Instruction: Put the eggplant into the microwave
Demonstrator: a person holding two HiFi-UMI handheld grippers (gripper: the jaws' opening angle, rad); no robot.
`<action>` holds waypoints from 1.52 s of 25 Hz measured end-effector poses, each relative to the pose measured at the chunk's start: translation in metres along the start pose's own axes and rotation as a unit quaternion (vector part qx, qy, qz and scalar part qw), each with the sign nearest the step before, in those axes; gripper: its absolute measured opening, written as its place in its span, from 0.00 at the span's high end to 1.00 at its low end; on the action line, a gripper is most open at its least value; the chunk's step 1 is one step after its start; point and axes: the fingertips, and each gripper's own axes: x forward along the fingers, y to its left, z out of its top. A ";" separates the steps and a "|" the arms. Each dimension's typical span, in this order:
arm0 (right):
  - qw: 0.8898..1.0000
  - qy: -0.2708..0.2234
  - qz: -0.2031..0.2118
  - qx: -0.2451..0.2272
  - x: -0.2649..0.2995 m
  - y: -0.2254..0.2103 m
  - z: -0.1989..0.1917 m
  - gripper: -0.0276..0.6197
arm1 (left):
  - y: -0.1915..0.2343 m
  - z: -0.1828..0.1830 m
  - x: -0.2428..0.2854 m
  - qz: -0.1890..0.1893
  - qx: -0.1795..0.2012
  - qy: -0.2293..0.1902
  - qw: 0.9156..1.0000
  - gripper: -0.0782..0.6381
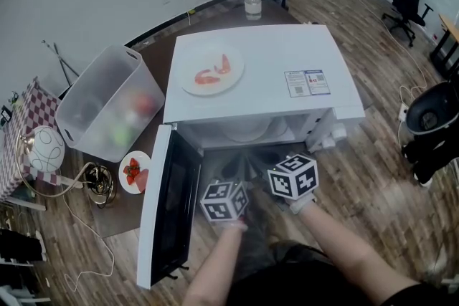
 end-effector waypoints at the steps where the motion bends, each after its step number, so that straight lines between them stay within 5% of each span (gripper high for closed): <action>1: 1.000 0.001 0.001 -0.002 -0.002 0.002 -0.001 0.96 | -0.001 -0.001 -0.002 0.000 0.000 0.000 1.000 0.89; 38: 0.999 -0.028 -0.012 -0.036 -0.085 0.054 -0.051 0.96 | -0.052 -0.040 -0.086 0.010 -0.007 -0.033 0.999 0.89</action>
